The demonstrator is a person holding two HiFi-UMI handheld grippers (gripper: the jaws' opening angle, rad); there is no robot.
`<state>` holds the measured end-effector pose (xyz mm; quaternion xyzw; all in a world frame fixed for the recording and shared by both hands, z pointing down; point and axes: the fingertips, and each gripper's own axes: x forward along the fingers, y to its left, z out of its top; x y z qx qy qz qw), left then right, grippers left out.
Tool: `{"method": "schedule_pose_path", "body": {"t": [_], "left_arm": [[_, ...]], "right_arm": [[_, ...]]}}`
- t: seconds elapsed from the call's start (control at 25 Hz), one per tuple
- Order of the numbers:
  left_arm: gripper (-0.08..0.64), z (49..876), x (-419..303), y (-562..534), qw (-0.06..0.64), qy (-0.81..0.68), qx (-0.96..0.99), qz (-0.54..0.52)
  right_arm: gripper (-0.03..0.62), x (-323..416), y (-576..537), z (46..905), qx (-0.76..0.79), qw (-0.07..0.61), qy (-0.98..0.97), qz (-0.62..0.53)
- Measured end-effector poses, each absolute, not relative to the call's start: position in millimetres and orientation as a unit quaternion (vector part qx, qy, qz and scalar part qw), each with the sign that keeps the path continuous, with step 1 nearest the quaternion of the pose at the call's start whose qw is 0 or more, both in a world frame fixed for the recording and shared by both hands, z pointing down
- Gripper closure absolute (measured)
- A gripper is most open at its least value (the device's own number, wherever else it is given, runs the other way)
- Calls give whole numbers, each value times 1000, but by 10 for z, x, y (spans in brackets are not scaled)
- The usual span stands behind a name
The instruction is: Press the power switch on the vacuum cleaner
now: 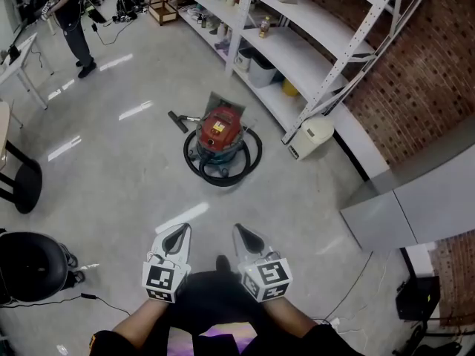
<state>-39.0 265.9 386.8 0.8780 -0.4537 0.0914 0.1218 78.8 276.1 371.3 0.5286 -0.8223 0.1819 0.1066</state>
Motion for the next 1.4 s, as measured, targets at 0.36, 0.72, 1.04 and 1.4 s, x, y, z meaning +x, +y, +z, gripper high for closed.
{"method": "schedule_pose_path", "body": {"t": [0.36, 0.72, 1.04, 1.4], "left_arm": [[499, 3889, -40, 2666, 113, -485, 861, 104], [545, 3948, 127, 2747, 115, -506, 845, 127], [545, 4026, 170, 2523, 129, -496, 851, 117], [545, 4127, 255, 1824, 140, -440, 881, 106]], "right_arm": [[600, 1157, 2631, 3812, 494, 101, -843, 187], [600, 1416, 2585, 3915, 479, 96, -850, 200], [600, 1381, 2428, 3934, 481, 108, -847, 201], [600, 1408, 1951, 4023, 528, 133, -813, 207]]}}
